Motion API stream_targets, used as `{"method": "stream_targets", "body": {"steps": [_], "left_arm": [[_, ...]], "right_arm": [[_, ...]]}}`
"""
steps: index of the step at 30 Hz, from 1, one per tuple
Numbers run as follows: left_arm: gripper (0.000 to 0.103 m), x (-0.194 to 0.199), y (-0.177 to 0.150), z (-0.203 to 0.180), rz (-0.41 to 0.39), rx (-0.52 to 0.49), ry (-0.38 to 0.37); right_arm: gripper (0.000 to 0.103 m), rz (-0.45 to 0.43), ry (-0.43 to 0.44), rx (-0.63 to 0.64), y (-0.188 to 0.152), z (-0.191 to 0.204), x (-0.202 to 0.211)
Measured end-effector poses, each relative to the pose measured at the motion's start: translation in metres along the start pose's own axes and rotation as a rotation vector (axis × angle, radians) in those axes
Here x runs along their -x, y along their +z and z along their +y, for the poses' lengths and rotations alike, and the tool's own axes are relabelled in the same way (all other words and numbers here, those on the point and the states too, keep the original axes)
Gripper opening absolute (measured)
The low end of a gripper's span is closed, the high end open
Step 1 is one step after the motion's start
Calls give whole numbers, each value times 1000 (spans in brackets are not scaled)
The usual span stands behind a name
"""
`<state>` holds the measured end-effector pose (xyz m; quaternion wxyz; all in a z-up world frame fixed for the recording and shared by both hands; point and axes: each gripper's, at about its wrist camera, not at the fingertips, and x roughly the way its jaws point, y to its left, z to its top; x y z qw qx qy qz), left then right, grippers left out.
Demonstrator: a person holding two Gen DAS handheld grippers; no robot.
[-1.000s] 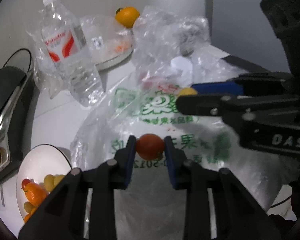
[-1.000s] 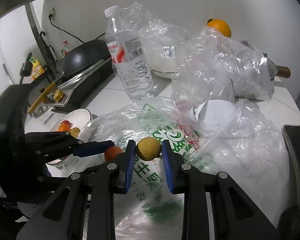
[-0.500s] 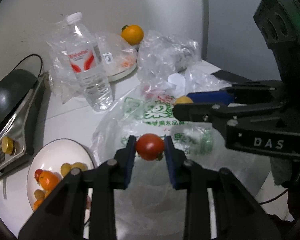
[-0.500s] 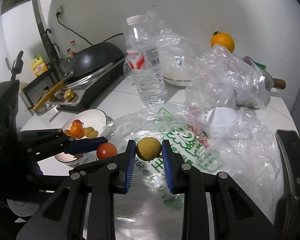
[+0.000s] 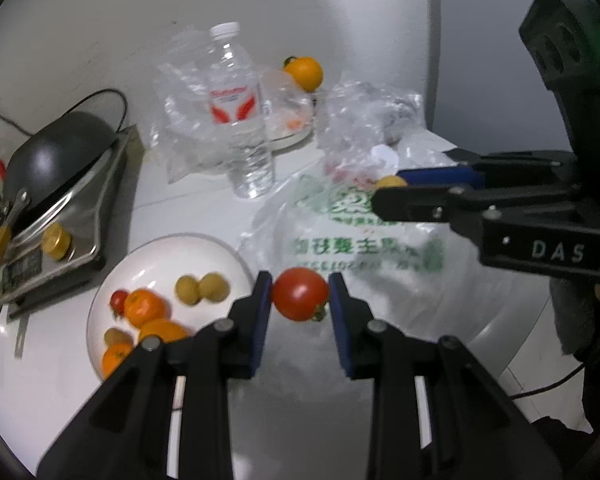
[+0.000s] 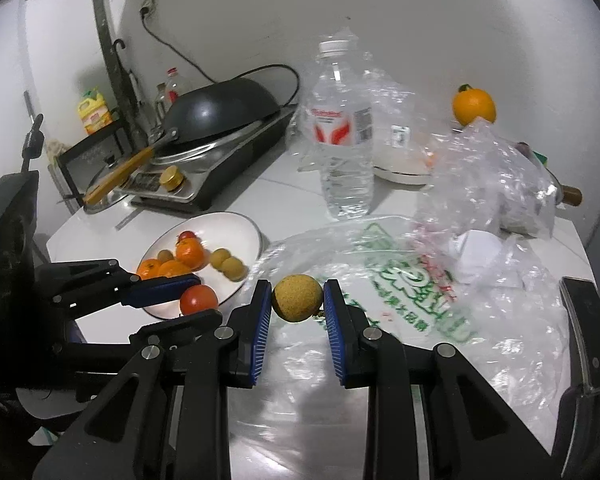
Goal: Organize fruits
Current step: 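Carry the tomato in the left tool and yellow fruit in the right tool to the plate, then open the left tool to drop the tomato while the right tool releases its yellow fruit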
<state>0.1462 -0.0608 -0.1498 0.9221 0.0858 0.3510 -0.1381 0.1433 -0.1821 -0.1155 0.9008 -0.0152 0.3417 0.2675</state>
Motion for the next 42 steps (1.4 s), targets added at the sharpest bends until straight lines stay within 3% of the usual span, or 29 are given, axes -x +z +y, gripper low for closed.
{"method": "stream_targets", "body": {"steps": [17, 42], "left_arm": [[29, 8, -45, 53, 30, 91, 47], [30, -19, -59, 84, 53, 148, 20]], "right_arm": [[29, 68, 46, 85, 6, 61, -32], [29, 161, 49, 111, 11, 82, -83]]}}
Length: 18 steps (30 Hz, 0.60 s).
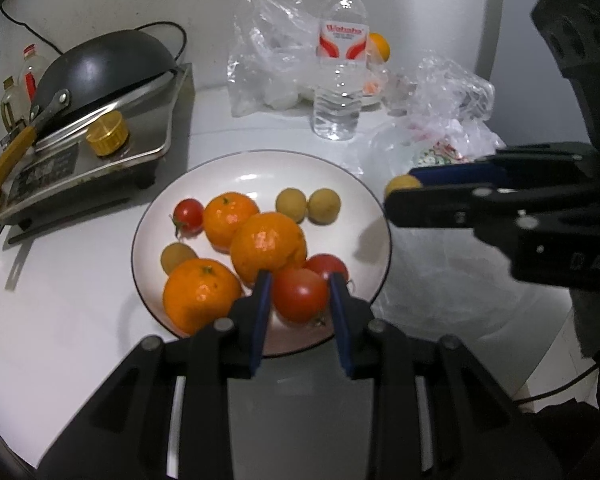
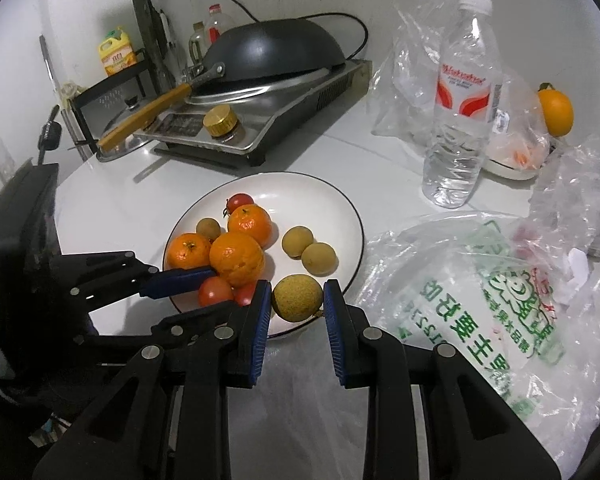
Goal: Organize fruits
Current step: 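Open the left tool to drop the tomato while the right tool releases its yellow fruit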
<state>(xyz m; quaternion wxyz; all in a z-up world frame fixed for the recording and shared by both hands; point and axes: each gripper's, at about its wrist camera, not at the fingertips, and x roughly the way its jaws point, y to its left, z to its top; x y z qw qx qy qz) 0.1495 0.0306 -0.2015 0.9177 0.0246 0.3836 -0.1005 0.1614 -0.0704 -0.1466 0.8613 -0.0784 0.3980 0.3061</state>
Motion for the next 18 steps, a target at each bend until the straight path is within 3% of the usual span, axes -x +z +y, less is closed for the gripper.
{"method": "stream_targets", "body": {"steps": [18], "left_arm": [[35, 22, 5, 11, -70, 22, 6]], "right_arm": [[29, 61, 8, 10, 9, 7, -37]]}}
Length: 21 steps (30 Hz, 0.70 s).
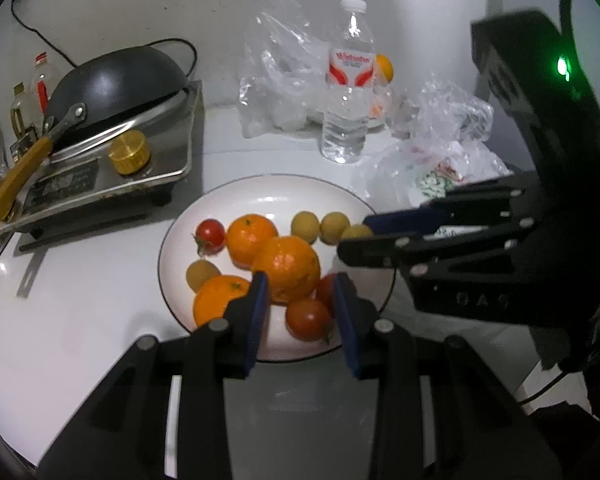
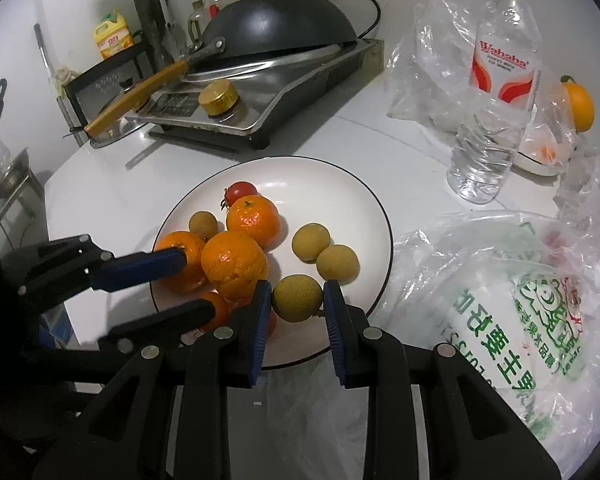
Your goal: Organize fruits
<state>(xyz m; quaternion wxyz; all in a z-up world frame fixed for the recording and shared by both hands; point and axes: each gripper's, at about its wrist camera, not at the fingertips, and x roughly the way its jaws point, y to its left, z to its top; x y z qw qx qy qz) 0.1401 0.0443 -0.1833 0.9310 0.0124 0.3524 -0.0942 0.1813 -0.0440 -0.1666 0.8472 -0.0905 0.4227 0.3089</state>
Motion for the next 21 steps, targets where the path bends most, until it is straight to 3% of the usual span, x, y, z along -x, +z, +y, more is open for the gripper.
{"method": "stream_targets", "body": {"steps": [7, 15, 17, 19, 21], "left_arm": [[35, 7, 3, 5, -17, 34, 22], [35, 17, 12, 2, -41, 71, 56], [39, 21, 15, -3, -54, 69, 66], [55, 28, 19, -7, -77, 81, 79], [58, 33, 23, -11, -95, 87, 77]], "right_arm": [[29, -12, -10, -2, 1, -2, 7], [29, -82, -26, -11, -3, -7, 41], [30, -102, -36, -12, -4, -9, 52], [30, -126, -51, -12, -5, -13, 65], [33, -146, -66, -16, -6, -16, 75]]}}
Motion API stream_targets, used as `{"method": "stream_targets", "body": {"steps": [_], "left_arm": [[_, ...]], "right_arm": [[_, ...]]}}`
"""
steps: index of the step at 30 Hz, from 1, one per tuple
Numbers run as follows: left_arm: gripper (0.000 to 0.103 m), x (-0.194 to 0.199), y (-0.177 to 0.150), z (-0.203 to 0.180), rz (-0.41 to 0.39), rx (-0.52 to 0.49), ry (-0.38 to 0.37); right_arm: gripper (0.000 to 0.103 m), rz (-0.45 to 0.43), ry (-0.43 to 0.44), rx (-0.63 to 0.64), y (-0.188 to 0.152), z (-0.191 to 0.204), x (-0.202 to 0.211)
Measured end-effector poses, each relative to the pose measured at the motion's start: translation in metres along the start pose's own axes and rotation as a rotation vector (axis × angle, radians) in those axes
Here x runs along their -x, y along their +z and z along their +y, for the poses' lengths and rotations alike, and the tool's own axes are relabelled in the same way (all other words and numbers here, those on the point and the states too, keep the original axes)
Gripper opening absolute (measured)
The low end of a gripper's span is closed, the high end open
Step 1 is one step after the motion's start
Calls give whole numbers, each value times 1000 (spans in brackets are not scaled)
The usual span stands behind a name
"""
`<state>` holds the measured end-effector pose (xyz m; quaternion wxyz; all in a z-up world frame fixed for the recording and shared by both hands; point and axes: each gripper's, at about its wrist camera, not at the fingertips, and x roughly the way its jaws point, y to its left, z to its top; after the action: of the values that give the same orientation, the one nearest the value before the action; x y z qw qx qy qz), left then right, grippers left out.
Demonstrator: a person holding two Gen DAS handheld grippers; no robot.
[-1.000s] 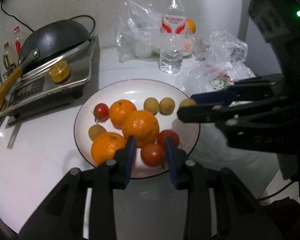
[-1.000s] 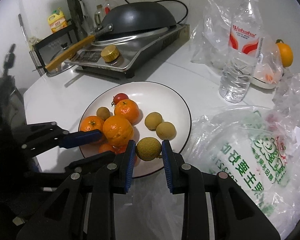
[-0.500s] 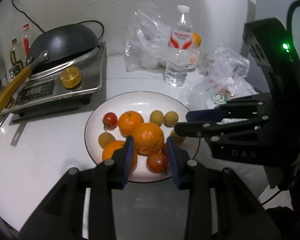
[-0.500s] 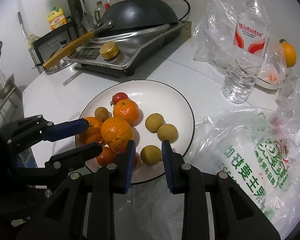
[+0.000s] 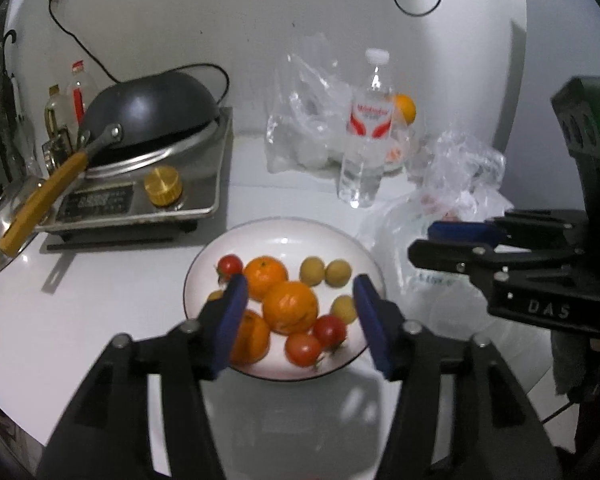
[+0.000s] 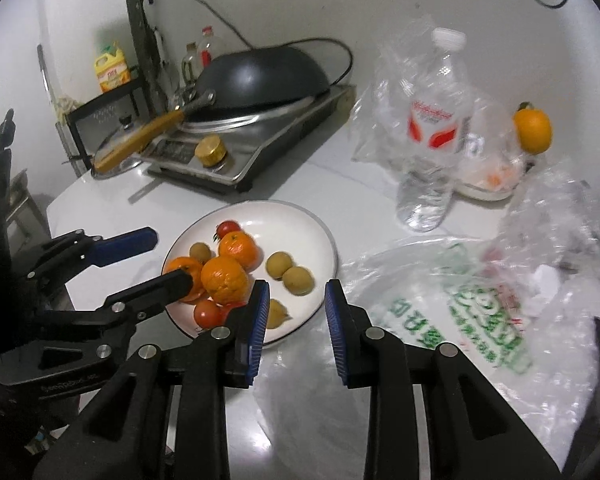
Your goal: Organize fruits
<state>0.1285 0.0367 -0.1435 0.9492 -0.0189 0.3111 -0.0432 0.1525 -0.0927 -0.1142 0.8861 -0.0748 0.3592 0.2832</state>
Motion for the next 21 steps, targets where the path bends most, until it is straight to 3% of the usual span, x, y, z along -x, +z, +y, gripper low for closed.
{"method": "stream_targets", "body": {"steps": [1, 5, 7, 18, 21], "left_arm": [[58, 3, 2, -2, -12, -2, 0], [60, 20, 14, -14, -73, -9, 21], [72, 26, 19, -18, -95, -5, 25], [74, 65, 43, -43, -217, -4, 59], [83, 76, 48, -49, -247, -4, 69]], "right_arm": [[38, -14, -10, 0, 0, -2, 6], [39, -73, -35, -10, 3, -12, 34], [40, -97, -44, -13, 4, -17, 46], [40, -213, -85, -6, 6, -30, 103], [40, -246, -98, -2, 8, -31, 117]]}}
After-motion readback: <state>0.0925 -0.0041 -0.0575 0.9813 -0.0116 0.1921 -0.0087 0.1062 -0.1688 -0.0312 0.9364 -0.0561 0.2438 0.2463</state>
